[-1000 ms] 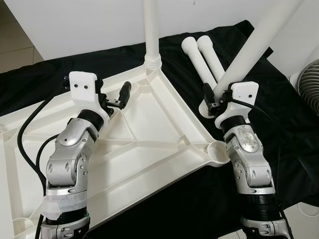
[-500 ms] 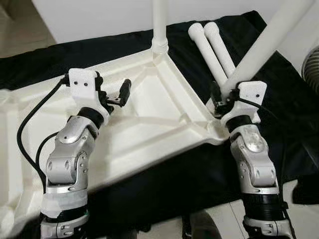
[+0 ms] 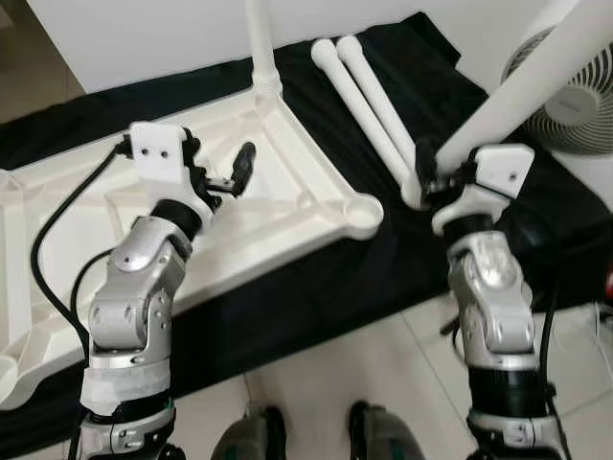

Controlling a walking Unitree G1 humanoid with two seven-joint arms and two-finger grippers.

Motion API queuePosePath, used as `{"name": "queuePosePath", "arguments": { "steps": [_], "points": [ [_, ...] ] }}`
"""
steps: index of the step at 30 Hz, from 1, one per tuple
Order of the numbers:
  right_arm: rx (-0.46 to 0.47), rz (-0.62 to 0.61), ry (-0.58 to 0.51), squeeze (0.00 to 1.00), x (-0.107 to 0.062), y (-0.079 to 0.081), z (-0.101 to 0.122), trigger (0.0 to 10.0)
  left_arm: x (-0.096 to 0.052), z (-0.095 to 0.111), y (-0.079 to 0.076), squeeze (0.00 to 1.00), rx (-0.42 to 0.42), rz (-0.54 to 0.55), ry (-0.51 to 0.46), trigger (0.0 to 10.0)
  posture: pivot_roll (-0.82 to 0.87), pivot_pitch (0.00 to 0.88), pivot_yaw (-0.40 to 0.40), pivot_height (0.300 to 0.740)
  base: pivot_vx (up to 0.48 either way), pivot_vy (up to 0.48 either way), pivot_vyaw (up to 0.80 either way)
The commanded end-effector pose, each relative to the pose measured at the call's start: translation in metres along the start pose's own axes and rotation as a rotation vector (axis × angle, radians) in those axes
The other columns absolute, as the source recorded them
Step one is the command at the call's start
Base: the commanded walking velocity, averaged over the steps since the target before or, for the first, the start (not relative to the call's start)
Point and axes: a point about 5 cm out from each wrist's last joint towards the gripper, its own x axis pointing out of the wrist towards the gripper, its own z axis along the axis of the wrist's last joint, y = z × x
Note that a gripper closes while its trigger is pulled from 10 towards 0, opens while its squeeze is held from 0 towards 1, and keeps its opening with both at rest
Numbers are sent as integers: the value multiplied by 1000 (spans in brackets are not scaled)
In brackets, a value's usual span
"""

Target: Building children table

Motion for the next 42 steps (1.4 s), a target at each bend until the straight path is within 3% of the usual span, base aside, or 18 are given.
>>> {"name": "queuePosePath", "arguments": {
  "steps": [1,6,12,29,42],
  "points": [
    [7,19,1,0,-1,5,-1,10000,1,0,6,0,15,28,3,10000,-38,180,102,740,0,0,0],
    [15,26,25,0,-1,8,-5,10000,0,-4,8,0,28,37,22,10000,-34,175,102,740,0,0,0],
    [7,48,54,0,3,12,-10,10000,-3,-5,11,0,137,27,21,10000,-29,160,88,740,0,0,0],
    [-39,137,39,0,12,11,-2,10000,-10,-15,9,0,93,-48,55,10000,-44,167,50,740,0,0,0],
    [-63,141,26,0,16,11,-2,10000,0,-9,8,0,64,-13,16,10000,-42,166,64,740,0,91,0]
  ]
}}
